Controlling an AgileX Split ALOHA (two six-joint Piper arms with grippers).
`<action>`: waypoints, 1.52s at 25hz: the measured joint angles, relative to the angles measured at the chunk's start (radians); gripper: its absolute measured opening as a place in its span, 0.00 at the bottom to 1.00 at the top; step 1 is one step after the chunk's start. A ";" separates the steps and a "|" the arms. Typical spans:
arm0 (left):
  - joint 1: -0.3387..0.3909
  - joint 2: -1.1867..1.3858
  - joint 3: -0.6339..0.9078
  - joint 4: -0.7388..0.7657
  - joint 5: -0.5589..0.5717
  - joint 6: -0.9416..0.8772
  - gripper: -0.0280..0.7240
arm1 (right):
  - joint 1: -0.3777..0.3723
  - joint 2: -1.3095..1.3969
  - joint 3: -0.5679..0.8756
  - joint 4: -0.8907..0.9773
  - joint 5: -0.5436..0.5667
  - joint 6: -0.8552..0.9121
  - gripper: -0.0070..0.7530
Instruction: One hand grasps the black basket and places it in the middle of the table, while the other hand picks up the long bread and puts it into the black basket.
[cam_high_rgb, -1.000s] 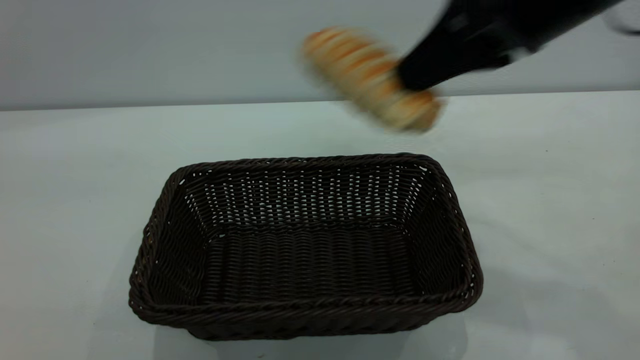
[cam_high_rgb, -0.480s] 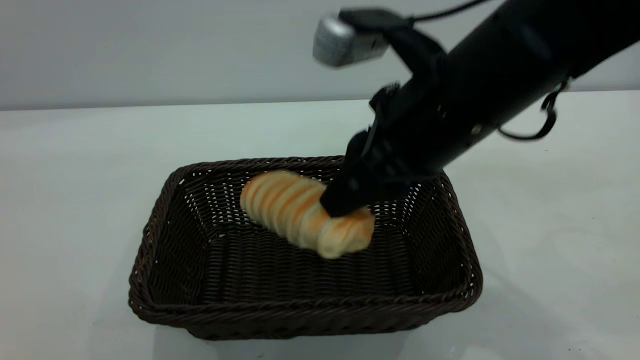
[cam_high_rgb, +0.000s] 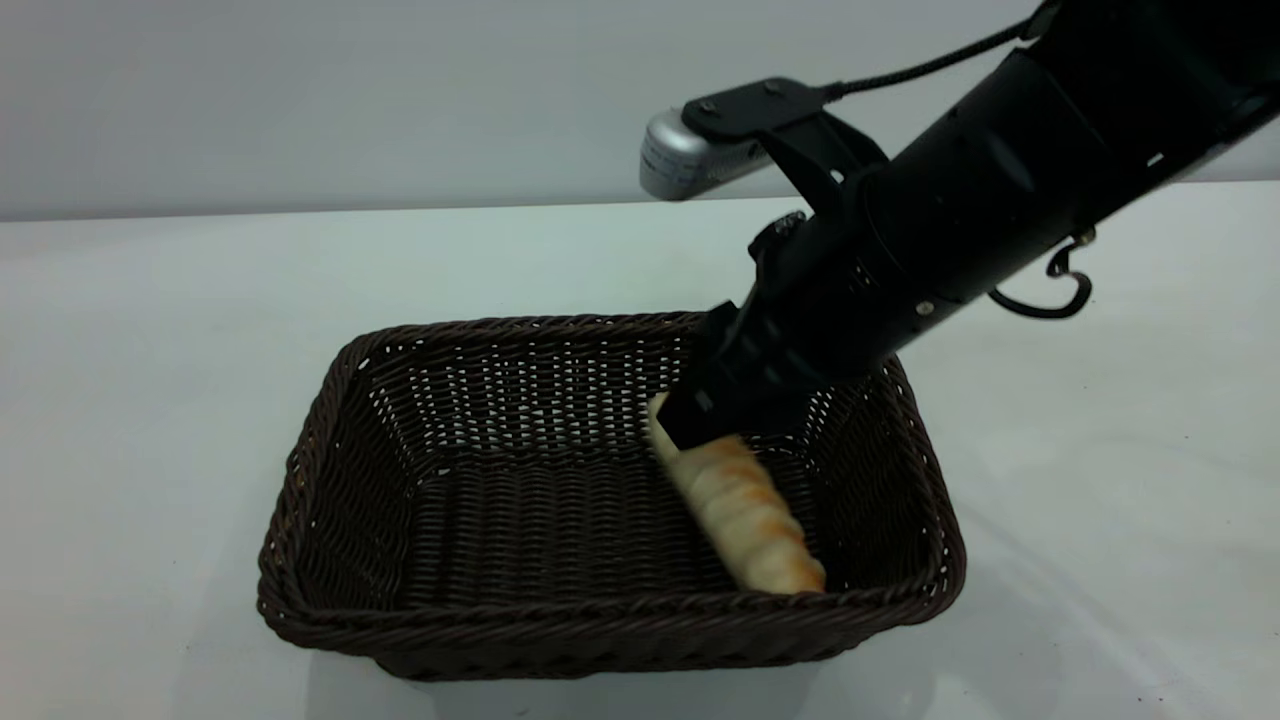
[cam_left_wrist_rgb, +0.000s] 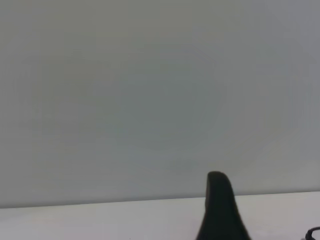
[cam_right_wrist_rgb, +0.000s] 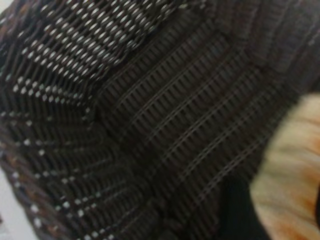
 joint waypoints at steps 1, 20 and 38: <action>0.000 0.000 0.000 0.000 0.000 0.001 0.77 | 0.000 -0.006 -0.009 0.000 -0.006 0.000 0.59; 0.000 -0.164 0.000 0.001 0.222 0.126 0.77 | 0.000 -0.764 -0.049 -0.848 0.435 0.918 0.48; 0.000 -0.305 0.184 0.009 0.601 0.221 0.75 | 0.000 -1.333 0.344 -1.033 0.689 1.208 0.38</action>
